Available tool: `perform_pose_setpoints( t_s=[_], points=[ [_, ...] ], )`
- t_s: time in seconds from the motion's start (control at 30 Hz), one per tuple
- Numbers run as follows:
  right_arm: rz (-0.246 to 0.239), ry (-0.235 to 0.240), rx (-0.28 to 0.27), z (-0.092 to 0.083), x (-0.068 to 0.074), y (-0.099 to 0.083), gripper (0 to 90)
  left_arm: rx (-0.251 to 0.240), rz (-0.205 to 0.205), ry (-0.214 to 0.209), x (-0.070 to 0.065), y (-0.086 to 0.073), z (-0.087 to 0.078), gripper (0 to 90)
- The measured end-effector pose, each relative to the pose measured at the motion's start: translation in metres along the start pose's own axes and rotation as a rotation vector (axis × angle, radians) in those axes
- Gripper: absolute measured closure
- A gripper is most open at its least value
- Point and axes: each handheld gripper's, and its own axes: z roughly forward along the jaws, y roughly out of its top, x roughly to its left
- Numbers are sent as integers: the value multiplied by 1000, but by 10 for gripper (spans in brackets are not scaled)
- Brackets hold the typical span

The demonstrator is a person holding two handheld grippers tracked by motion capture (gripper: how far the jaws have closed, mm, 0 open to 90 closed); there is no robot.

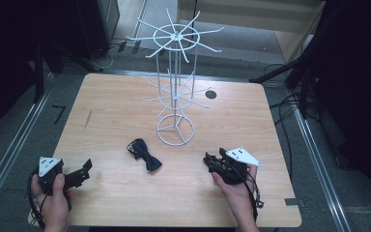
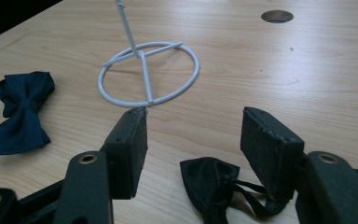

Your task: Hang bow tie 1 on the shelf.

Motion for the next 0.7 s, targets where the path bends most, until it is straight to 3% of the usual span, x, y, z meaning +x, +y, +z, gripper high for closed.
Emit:
perform_pose_setpoints(
  t_s=[0.4,0.7],
  points=[
    [-14,40,23,18,23,-1,427,2,-5,-5,0,0,1,0],
    [-45,86,42,37,52,-2,427,2,-5,-5,0,0,1,0]
  ],
)
